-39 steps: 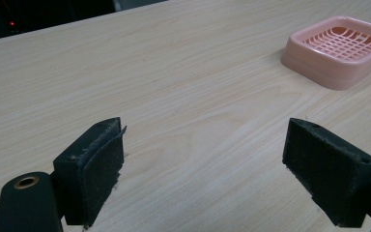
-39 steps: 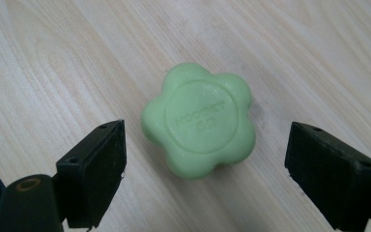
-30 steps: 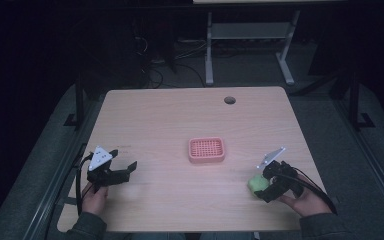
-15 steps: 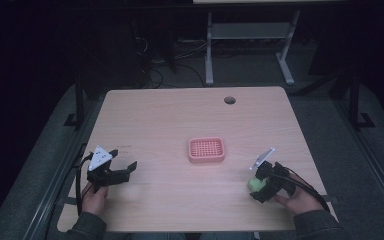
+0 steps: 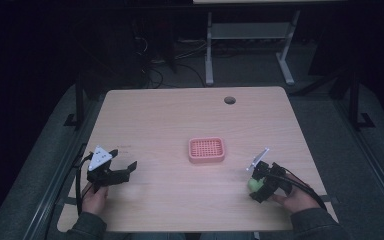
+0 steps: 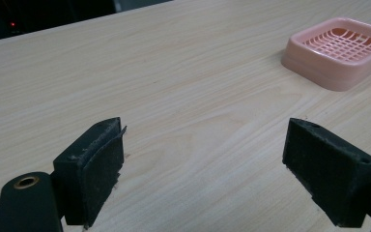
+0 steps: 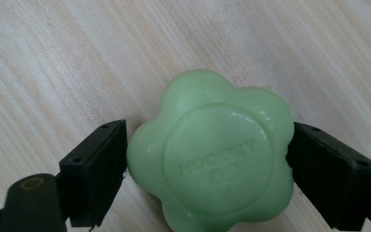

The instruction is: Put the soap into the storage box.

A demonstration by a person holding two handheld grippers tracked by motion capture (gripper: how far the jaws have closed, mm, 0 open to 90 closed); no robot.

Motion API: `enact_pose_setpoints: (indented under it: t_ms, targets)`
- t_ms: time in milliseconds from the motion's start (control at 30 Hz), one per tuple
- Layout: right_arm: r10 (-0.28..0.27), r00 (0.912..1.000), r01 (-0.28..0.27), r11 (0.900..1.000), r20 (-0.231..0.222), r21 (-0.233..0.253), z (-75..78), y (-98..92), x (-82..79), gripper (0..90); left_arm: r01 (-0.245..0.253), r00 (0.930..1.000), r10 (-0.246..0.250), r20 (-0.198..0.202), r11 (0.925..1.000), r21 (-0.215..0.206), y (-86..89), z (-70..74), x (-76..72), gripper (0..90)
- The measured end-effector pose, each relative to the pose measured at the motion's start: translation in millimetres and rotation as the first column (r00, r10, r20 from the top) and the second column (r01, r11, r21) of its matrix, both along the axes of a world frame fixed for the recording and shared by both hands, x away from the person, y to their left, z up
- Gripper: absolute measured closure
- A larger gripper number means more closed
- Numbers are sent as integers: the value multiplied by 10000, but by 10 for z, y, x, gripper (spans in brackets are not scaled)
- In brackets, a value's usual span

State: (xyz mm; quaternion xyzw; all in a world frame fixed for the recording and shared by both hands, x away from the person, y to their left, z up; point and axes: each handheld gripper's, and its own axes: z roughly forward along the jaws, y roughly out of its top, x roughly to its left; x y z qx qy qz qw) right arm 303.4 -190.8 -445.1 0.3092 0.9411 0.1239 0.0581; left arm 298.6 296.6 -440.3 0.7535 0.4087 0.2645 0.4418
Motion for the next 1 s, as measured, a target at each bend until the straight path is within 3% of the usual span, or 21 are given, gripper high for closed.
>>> enact_pose_setpoints:
  t_ms: [233, 1000]
  targets:
    - [2, 10000, -2, 10000, 14, -69, 10, 22, 9, 216, 1, 10000, -1, -13, 10000, -5, 0, 2, -1, 141]
    - [205, 9998, -203, 9997, 80, -145, 6, 27, -6, 253, -7, 10000, 7, -7, 10000, -6, 3, 3, 0, 141]
